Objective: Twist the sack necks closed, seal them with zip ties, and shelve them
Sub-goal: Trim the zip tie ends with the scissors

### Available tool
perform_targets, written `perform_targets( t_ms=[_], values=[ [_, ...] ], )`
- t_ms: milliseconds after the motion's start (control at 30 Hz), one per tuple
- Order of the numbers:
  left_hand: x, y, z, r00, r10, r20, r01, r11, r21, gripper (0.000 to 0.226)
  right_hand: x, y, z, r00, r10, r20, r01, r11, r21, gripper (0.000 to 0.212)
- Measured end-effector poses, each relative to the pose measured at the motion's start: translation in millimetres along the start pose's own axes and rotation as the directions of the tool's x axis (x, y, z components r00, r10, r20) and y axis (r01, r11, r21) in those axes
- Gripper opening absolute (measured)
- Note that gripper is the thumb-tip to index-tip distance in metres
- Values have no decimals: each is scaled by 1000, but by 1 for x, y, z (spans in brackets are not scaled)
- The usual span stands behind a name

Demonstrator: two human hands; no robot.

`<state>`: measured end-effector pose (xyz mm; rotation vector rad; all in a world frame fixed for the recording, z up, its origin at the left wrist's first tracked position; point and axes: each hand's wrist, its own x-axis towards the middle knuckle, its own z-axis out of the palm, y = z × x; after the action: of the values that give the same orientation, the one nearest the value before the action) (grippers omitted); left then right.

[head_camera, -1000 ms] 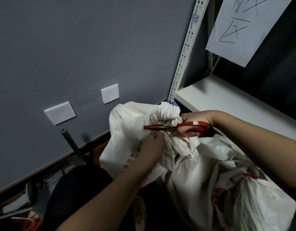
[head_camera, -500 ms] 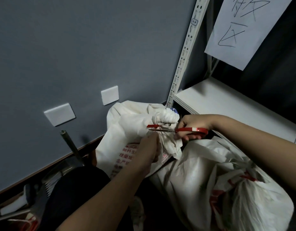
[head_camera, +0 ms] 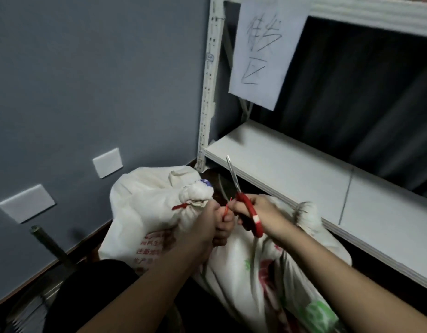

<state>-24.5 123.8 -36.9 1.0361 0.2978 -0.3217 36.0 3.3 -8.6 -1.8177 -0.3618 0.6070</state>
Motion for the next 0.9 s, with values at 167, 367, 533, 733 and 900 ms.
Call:
perform_targets(
  t_ms=[167, 367, 533, 733, 900],
  values=[
    [20, 2, 55, 989, -145, 21, 139, 974, 178, 34, -42, 3, -35, 974, -48, -222, 64, 996, 66, 10],
    [37, 1, 151, 988, -133, 77, 90, 907, 411, 38, -96, -9, -111, 931, -37, -363, 47, 999, 17, 6],
    [41, -11, 248, 968, -129, 216, -23, 809, 588, 40, -158, -10, -193, 876, -28, -481, 36, 999, 8, 15],
    [54, -45, 343, 939, -59, 339, -211, 680, 702, 26, -223, 26, -261, 742, 66, -667, 35, 990, 137, 21],
    [63, -109, 423, 881, -19, 474, -397, 517, 759, 23, -289, 82, -316, 574, 211, -791, 85, 946, 314, 11]
  ],
)
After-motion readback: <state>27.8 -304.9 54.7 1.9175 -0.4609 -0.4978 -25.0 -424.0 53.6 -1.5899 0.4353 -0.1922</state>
